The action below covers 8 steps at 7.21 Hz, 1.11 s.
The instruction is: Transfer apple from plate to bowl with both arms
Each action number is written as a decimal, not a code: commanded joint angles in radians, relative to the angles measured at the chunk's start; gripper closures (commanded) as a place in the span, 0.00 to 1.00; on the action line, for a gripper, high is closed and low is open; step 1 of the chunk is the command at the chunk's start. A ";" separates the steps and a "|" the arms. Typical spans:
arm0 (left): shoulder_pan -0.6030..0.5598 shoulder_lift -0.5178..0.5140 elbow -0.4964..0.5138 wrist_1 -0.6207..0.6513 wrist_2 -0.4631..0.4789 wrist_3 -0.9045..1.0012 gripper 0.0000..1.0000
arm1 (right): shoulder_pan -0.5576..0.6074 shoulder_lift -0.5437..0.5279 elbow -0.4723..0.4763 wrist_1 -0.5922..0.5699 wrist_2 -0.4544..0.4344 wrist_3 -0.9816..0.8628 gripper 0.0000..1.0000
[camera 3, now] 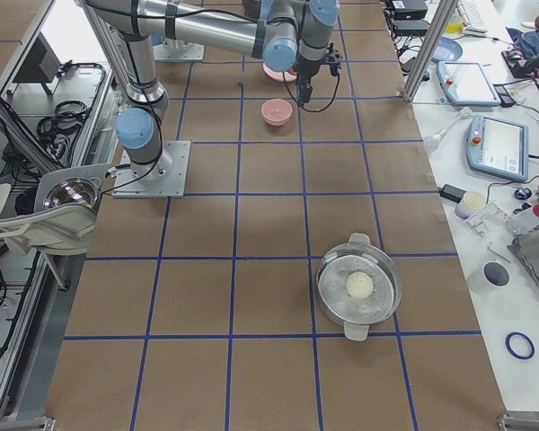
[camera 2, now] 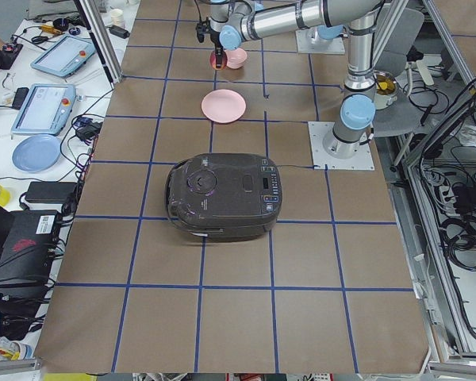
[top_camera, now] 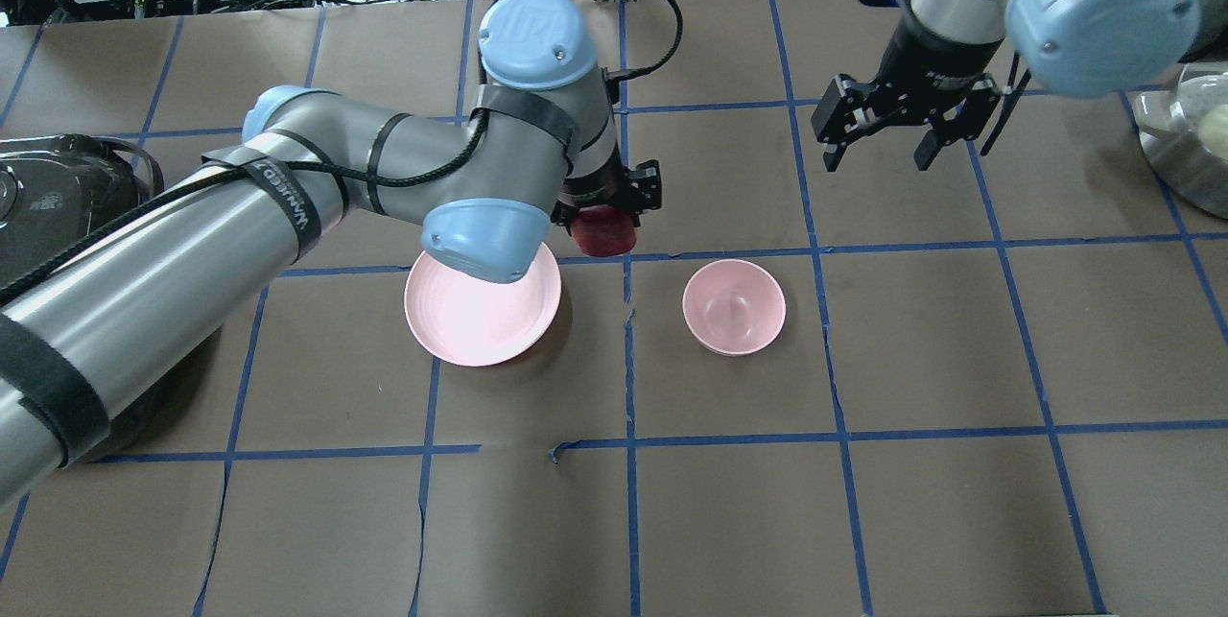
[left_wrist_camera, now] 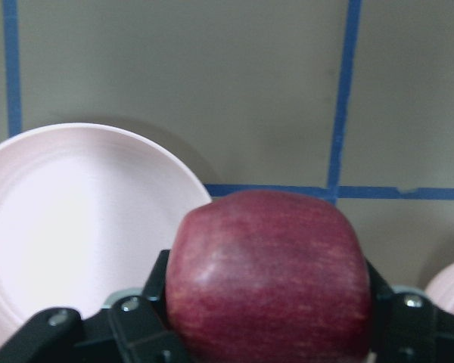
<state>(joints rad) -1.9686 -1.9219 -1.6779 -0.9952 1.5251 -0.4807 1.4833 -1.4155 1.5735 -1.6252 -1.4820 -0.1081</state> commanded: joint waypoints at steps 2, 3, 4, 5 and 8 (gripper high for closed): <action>-0.139 -0.060 0.055 0.012 0.003 -0.188 0.96 | -0.110 -0.003 -0.036 0.016 -0.007 0.004 0.00; -0.165 -0.087 0.058 0.015 0.004 -0.234 0.96 | -0.115 -0.005 -0.036 0.025 -0.048 0.002 0.00; -0.193 -0.103 0.061 0.015 0.009 -0.258 0.95 | -0.116 -0.006 -0.038 0.022 -0.190 -0.001 0.00; -0.196 -0.123 0.081 0.023 0.010 -0.259 0.95 | -0.113 -0.020 -0.036 0.025 -0.249 -0.001 0.00; -0.208 -0.180 0.118 0.036 0.032 -0.272 0.91 | -0.112 -0.043 -0.038 0.027 -0.216 -0.012 0.00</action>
<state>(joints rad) -2.1731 -2.0867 -1.5658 -0.9610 1.5530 -0.7498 1.3699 -1.4439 1.5361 -1.5991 -1.7036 -0.1179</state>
